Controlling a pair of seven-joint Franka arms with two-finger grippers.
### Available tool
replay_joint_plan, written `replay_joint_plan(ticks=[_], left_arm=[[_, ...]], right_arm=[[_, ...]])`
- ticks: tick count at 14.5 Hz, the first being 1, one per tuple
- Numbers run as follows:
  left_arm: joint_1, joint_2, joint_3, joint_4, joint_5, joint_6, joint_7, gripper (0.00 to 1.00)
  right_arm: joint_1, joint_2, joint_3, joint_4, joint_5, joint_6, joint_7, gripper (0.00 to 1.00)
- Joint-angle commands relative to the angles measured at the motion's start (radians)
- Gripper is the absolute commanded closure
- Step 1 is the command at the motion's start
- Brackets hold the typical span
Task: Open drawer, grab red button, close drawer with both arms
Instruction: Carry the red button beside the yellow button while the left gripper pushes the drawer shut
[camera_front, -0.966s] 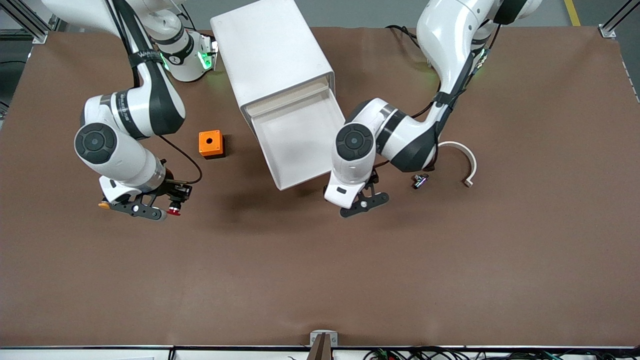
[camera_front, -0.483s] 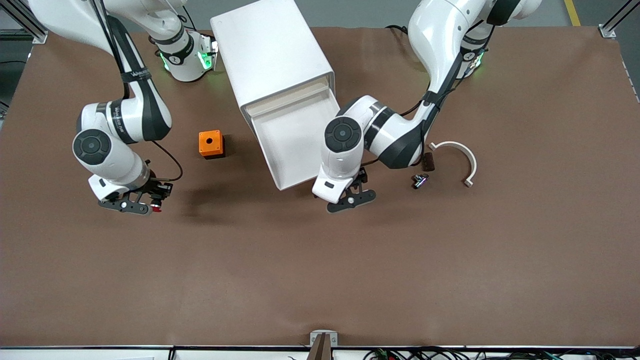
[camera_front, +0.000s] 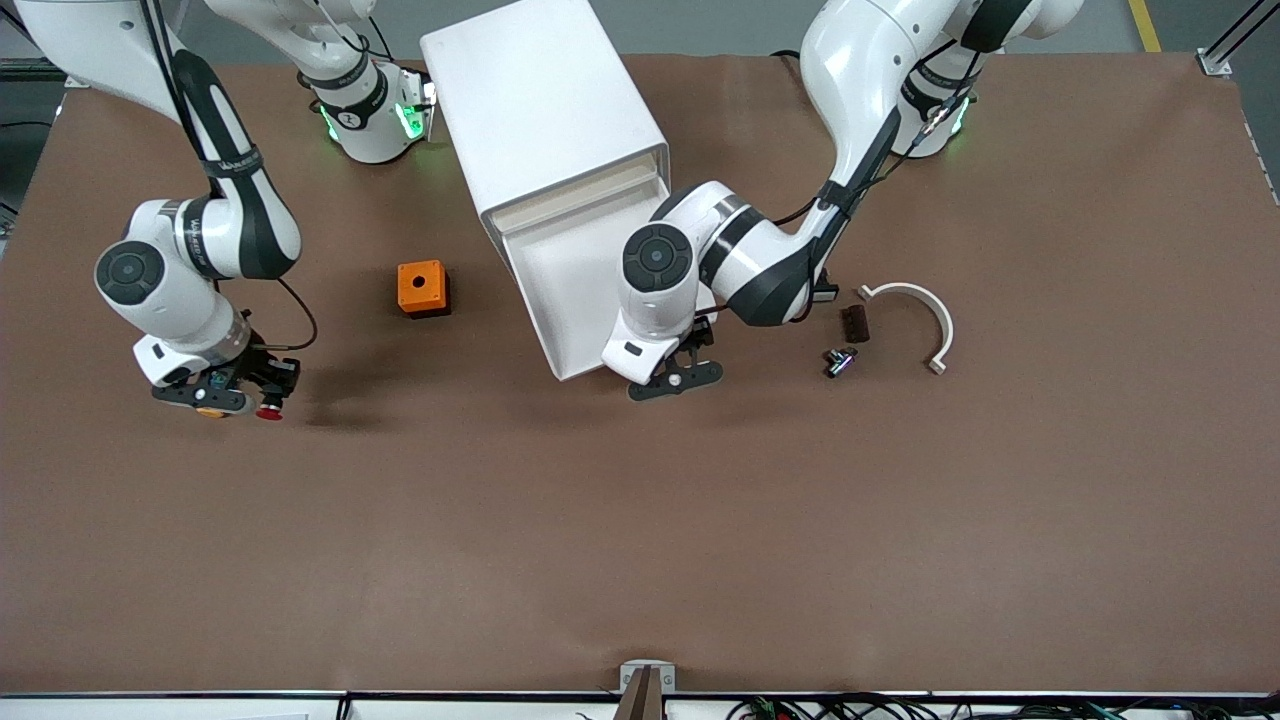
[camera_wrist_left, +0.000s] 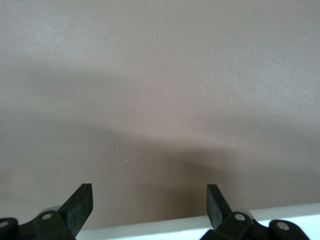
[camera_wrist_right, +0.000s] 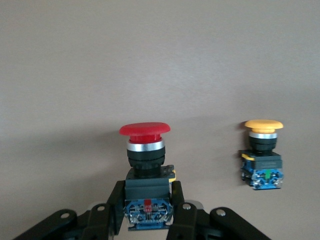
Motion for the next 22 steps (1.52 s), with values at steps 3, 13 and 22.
replay_joint_plan(ticks=[3, 13, 22], left_arm=[[0.001, -0.012, -0.04, -0.011, -0.022, 0.006, 0.007, 0.0], [0.0, -0.012, -0.103, -0.034, -0.025, 0.002, 0.007, 0.0], [-0.028, -0.009, -0.14, -0.031, -0.134, 0.003, 0.01, 0.0]], right_arm=[[-0.086, 0.016, 0.022, -0.033, -0.024, 0.1, -0.069, 1.0], [-0.166, 0.108, 0.044, -0.033, -0.01, 0.174, -0.132, 1.0], [-0.46, 0.137, 0.337, -0.033, 0.0, 0.158, -0.147, 1.0]])
